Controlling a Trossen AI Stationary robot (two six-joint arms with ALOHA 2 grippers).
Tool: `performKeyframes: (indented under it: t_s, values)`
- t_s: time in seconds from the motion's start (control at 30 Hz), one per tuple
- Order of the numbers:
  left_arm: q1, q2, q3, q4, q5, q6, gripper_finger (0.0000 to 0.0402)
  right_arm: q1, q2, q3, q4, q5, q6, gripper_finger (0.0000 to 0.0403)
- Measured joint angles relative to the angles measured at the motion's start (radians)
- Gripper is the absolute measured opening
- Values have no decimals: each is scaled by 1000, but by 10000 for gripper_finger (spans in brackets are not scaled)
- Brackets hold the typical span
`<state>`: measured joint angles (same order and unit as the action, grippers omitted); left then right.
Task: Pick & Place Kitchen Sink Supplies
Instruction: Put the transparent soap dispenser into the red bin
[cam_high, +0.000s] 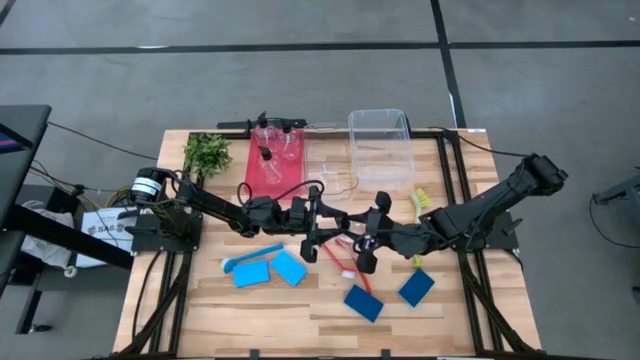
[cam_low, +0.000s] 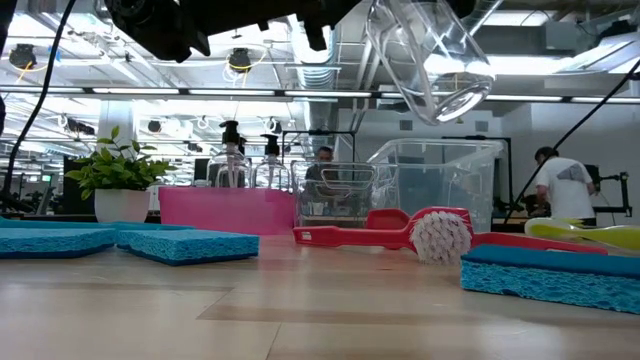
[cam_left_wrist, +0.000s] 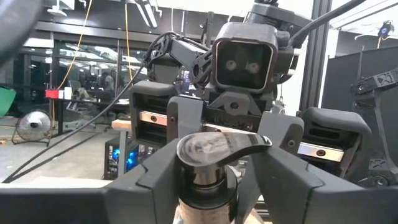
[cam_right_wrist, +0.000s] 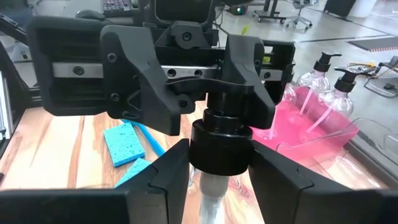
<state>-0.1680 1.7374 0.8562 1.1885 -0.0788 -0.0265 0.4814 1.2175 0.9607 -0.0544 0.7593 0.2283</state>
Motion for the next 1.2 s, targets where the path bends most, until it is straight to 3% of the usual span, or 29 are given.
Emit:
performKeyframes:
  t_s: [0.5, 0.87, 1.2]
  values:
    - [1, 0, 0, -3, -3, -1, 183, 1, 0, 0, 0, -3, -1, 179]
    - [2, 0, 0, -14, -6, 0, 184, 3, 0, 0, -8, -3, -41, 238]
    - [1, 0, 0, -34, -6, 0, 184, 3, -29, 0, -80, 55, -81, 228]
